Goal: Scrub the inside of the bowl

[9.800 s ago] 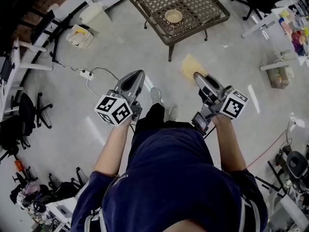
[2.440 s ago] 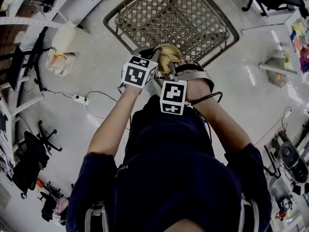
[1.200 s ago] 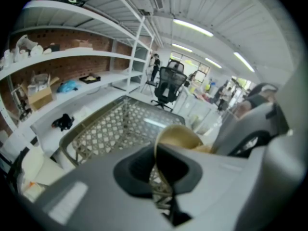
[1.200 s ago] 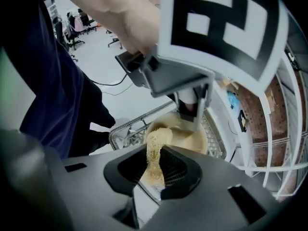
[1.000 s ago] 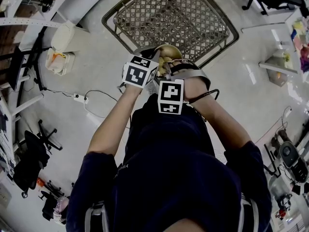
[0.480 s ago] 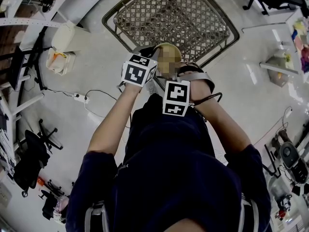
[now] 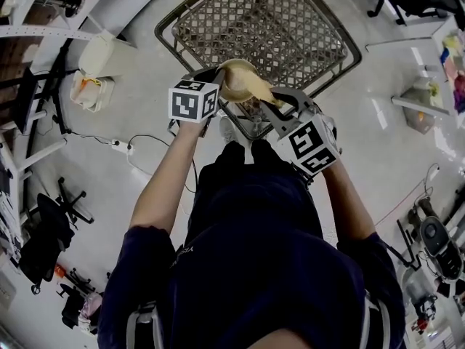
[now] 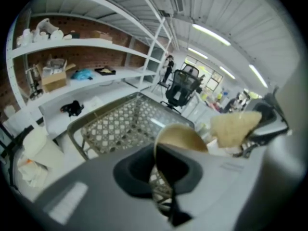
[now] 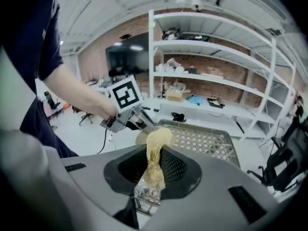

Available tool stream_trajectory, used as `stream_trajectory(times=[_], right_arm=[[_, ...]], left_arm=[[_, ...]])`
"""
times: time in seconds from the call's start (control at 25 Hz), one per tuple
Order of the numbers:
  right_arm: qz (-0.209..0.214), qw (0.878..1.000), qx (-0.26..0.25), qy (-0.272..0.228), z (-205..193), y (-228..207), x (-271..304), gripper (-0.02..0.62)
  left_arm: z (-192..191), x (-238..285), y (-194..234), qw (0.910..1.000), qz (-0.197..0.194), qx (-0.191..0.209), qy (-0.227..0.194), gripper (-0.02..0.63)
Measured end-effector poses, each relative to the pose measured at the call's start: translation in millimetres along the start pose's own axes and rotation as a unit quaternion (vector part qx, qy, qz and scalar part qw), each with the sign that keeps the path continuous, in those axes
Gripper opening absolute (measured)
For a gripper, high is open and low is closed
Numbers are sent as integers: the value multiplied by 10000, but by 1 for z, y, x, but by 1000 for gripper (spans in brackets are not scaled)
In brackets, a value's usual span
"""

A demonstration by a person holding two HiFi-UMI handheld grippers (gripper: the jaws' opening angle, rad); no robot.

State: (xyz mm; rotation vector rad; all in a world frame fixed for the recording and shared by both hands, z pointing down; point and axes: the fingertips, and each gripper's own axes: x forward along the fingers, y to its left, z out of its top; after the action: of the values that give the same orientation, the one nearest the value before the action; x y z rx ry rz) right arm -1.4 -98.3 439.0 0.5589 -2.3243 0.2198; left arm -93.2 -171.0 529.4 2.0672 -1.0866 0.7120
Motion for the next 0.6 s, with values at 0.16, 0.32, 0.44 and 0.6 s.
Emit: stream_trajectory(times=[0.16, 0.32, 0.44, 0.6], right_arm=[[-323, 9912, 1073, -708, 2, -31, -21, 66], [-475, 9787, 1700, -1047, -2, -51, -34, 66], [-539, 9780, 1697, -1087, -3, -57, -35, 66], [-559, 9797, 1602, -1070, -5, -60, -35, 64]], left_arm=[[-6, 4, 10, 9999, 19, -154, 36, 14], [-17, 15, 5, 9995, -71, -248, 162, 14], [-21, 20, -2, 9993, -163, -248, 223, 15], [-19, 23, -9, 9993, -212, -188, 256, 15]])
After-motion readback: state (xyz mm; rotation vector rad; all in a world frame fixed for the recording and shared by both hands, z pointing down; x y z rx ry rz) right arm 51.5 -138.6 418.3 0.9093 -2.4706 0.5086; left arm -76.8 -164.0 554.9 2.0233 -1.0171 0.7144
